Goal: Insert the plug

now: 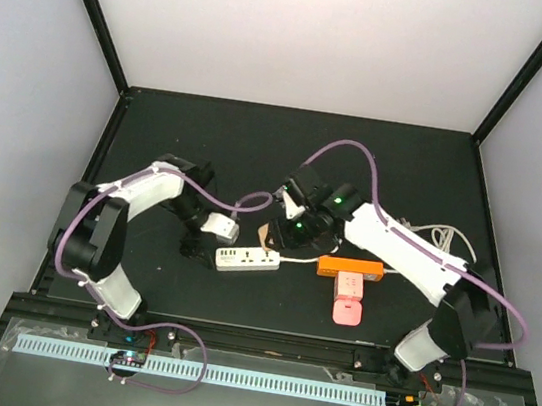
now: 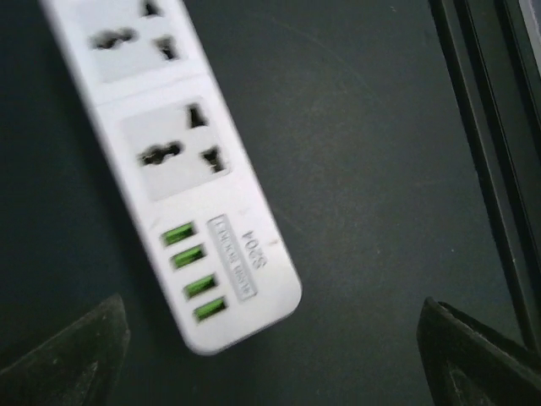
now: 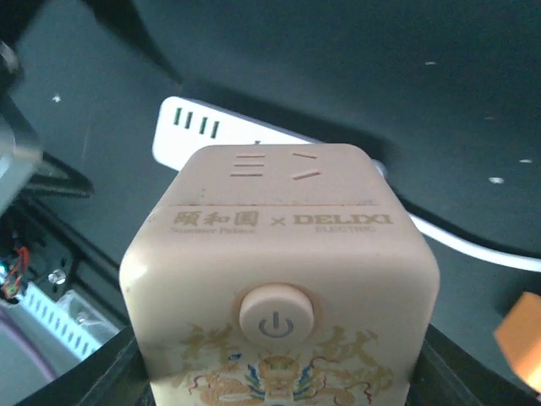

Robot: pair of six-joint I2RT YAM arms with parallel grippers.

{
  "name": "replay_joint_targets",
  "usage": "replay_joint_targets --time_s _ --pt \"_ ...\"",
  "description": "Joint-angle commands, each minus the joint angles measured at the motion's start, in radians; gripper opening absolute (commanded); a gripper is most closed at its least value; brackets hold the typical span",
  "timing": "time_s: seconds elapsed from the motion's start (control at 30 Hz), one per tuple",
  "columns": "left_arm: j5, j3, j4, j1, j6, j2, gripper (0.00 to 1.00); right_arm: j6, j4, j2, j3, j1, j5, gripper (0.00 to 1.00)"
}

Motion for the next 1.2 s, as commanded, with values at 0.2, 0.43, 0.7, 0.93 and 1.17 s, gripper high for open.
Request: replay_joint_targets --time_s 0.2,0.43,0.7,0.93,1.17 --pt "0.041 0.092 0.157 0.294 -0.325 -0.182 0.99 0.097 -0.376 0.288 0.401 0.112 -0.083 0.01" --pt "0.009 0.112 0.299 0.501 -0.511 -0.198 0.99 0.123 -0.465 0.429 0.550 0.144 -0.084 0.01" --pt "-0.035 0.067 0.358 0.547 -0.489 -0.183 0.99 0.165 -0.514 0.535 0.635 0.155 -0.064 0.01" --pt "-0.034 0.022 0.412 0.547 -0.489 -0.195 0.99 0.197 -0.533 0.586 0.675 0.157 -0.039 0.01" --pt "-0.031 0.027 0.416 0.548 -0.495 -0.172 0.99 0.202 -0.530 0.619 0.698 0.157 -0.015 0.01"
